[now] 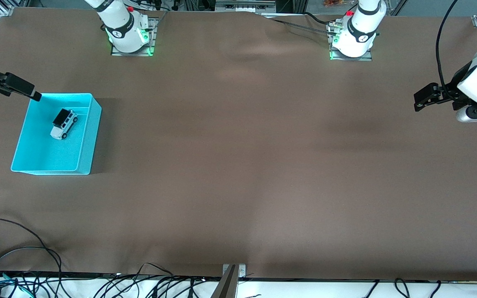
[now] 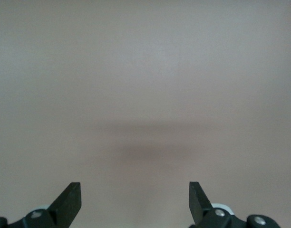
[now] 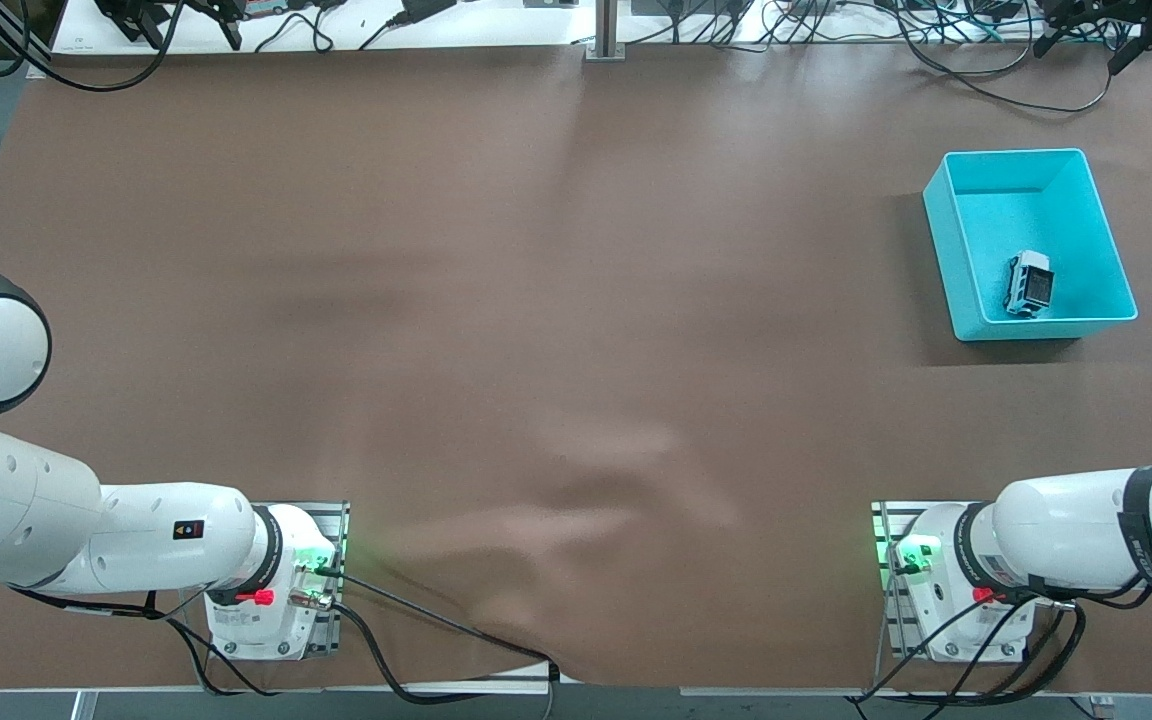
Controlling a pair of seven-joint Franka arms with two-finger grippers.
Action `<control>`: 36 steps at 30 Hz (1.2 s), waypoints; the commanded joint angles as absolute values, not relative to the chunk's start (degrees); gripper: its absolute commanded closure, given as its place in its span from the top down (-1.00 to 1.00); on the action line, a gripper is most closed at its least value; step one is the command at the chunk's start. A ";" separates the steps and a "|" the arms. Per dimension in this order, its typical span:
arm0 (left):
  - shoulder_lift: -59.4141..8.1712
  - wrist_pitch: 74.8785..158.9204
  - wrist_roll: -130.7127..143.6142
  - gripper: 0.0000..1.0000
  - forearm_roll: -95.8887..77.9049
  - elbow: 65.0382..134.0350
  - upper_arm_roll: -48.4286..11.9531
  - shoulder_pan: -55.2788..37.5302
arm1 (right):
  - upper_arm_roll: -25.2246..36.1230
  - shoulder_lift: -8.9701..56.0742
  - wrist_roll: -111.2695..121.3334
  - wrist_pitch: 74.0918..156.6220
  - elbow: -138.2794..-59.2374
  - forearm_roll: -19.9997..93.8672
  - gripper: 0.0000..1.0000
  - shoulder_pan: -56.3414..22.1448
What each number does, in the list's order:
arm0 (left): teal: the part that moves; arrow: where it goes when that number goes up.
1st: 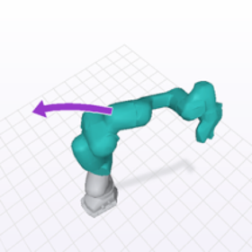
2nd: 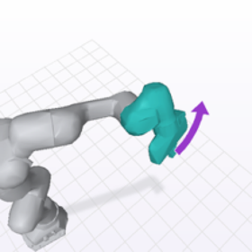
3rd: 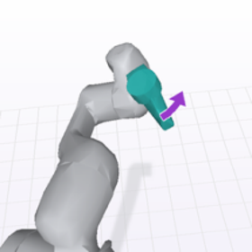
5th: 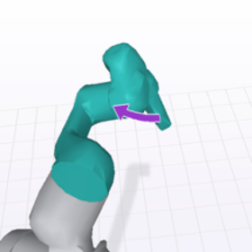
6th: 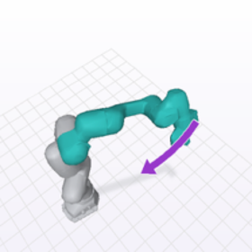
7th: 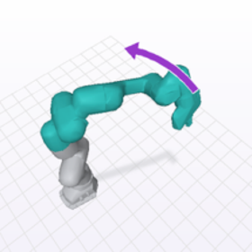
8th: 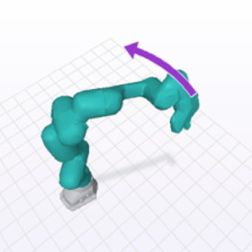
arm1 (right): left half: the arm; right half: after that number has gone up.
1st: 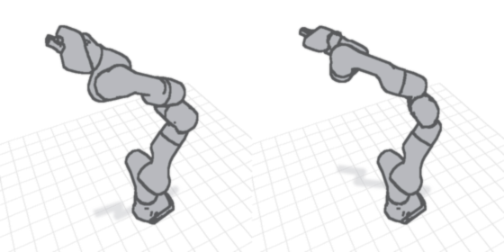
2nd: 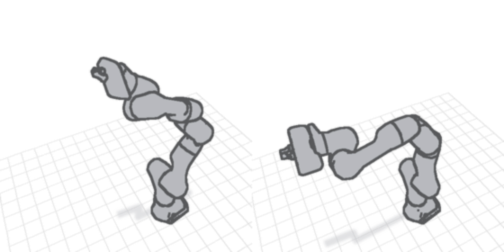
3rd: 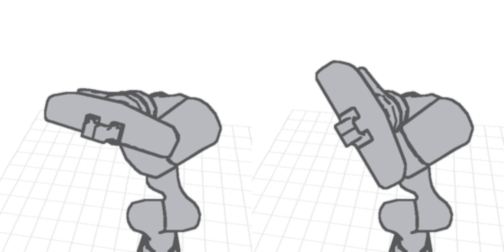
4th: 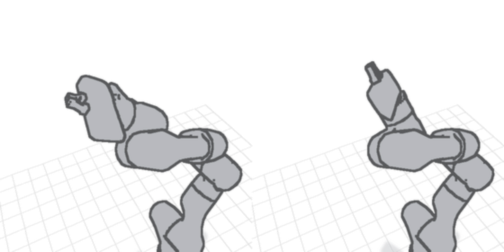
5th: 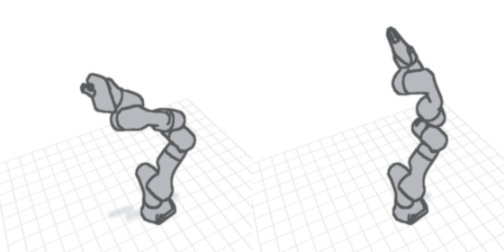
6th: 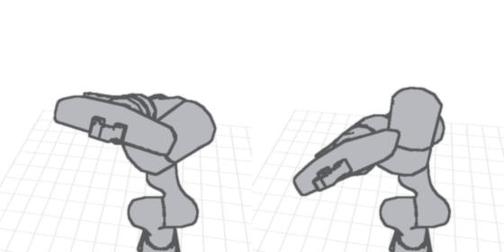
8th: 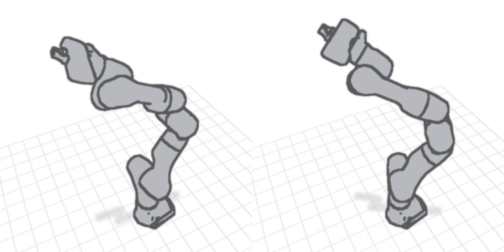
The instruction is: Wind and store white jeep toy
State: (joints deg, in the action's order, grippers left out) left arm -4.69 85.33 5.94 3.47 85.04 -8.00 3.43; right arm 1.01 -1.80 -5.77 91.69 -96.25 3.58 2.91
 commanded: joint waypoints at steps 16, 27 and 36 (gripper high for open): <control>-5.63 84.64 5.27 1.00 4.22 82.97 -8.00 3.08 | -2.29 0.79 -7.47 89.91 -91.76 -0.53 1.00 3.25; -5.63 84.64 5.27 1.00 4.22 82.97 -8.00 3.08 | -1.93 0.62 -6.86 89.91 -91.93 -0.09 1.00 3.43; -5.63 84.64 5.27 1.00 4.22 82.97 -8.00 3.08 | -1.58 0.44 -6.07 89.74 -92.11 0.00 1.00 3.43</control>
State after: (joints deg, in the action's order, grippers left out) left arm -4.69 85.33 5.94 3.47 85.04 -8.00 3.42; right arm -1.77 0.33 -7.61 91.45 -93.57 0.08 3.11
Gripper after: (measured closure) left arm 0.000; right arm 0.000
